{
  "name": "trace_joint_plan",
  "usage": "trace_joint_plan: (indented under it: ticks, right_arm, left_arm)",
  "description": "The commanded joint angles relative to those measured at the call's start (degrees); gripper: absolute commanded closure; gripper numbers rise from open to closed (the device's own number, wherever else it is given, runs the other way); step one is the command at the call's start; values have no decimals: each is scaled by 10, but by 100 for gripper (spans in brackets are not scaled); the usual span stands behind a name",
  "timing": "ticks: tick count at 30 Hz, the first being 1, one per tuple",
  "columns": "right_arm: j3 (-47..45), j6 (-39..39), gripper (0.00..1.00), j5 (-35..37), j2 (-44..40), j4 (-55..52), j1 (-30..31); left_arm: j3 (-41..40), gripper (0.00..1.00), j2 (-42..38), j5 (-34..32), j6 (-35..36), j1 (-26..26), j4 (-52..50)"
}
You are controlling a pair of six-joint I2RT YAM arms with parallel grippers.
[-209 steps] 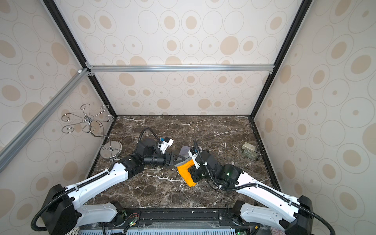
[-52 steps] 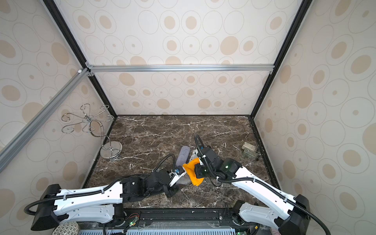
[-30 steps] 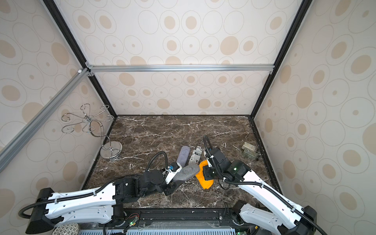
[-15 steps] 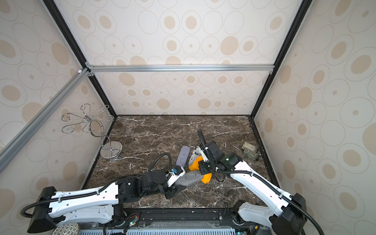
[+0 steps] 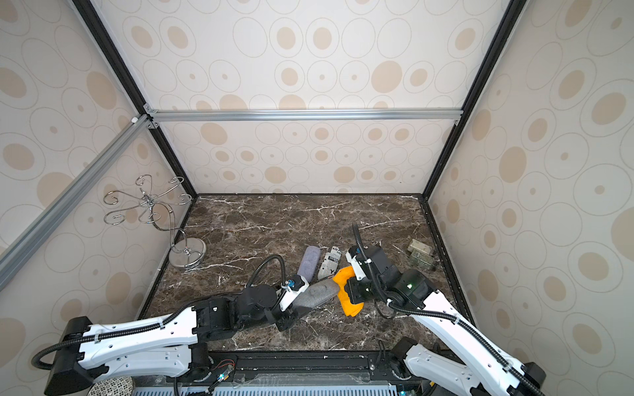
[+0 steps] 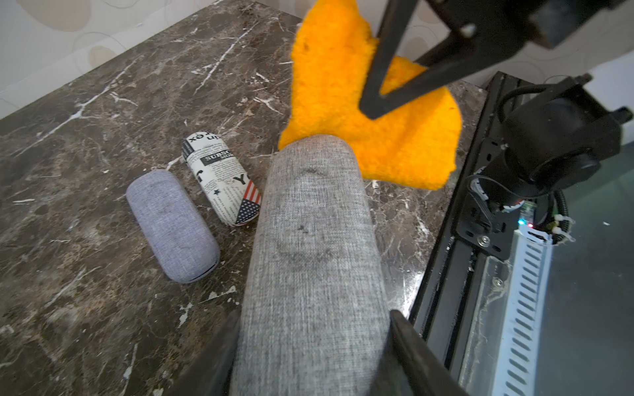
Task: Wipe the eyeglass case
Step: Wipe the dirt from the eyeglass case.
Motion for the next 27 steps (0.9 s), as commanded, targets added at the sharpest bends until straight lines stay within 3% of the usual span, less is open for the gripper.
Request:
trace_joint_plan:
  ticks: [1,8,13,18,27]
  right_arm:
    - [-7,11,100,-35,-19,-46,4]
    - [-21,21,100,8,-61,-45,5]
    - [-40,25,100,11,-72,-15,4]
    - [-54,23,100,11,-69,8,5]
    - [-81,26,100,-9,-55,50,4]
  left_arm:
    - [0,86,-16,-58,-13,17,8]
    - [-45,87,-28,-150,-79,66,28]
    - [-92,87,-19,-172,-142,141,59]
    - [-135,87,-16,-208,-182,182,106]
    - [-177,83,43,-198,-211,244,169]
